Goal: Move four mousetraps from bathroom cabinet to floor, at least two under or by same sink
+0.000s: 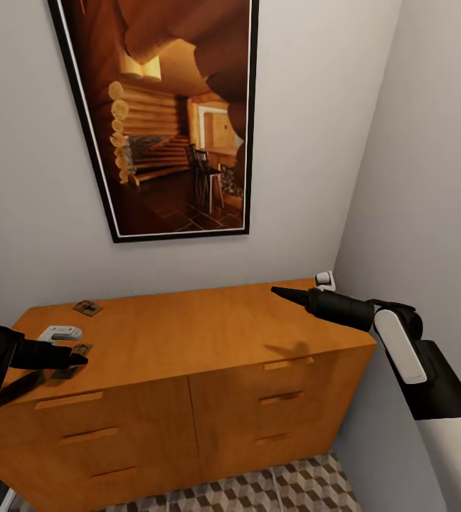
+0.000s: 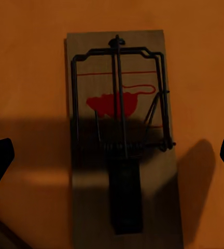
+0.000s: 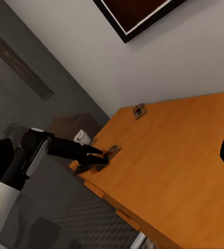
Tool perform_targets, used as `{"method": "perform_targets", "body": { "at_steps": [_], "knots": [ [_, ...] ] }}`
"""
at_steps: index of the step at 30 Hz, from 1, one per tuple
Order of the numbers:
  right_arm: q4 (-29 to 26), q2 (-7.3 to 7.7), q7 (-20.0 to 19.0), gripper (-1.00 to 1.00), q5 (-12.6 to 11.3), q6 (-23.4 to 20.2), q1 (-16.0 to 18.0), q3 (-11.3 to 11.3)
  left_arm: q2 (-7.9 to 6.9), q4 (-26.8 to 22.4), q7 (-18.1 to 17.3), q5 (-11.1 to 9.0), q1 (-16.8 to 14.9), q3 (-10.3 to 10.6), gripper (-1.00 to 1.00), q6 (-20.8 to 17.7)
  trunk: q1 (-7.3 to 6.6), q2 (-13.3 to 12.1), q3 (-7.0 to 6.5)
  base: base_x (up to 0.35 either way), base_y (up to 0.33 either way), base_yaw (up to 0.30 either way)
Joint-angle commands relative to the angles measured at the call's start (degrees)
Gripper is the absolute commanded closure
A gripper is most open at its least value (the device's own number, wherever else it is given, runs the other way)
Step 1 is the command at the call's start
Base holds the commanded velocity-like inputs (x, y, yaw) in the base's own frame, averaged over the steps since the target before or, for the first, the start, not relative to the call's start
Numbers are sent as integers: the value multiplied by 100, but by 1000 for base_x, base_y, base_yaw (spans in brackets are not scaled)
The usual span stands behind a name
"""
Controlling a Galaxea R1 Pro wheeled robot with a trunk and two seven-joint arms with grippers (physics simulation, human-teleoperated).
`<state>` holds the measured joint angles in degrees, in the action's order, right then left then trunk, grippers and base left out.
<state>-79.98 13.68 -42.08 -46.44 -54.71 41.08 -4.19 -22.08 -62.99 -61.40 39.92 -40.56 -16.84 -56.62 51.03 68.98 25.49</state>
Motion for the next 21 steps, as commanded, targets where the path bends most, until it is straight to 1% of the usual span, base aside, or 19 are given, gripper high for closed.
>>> {"method": "perform_targets", "body": {
  "at_steps": [1,14,21],
  "knots": [
    [0,3,-11,-100,-4,-22,6,-3,2,-6,-60,52,-6,-8,-100,-33,23,46,25,0,0,0],
    [0,4,-11,-100,-5,-22,6,-3,2,-12,-65,51,-7,-4,-100,-33,308,567,258,0,0,0],
    [0,10,-11,-100,-5,-22,6,-3,2,-2,-65,56,-8,-10,-100,-35,308,567,258,0,0,0]
  ]
}}
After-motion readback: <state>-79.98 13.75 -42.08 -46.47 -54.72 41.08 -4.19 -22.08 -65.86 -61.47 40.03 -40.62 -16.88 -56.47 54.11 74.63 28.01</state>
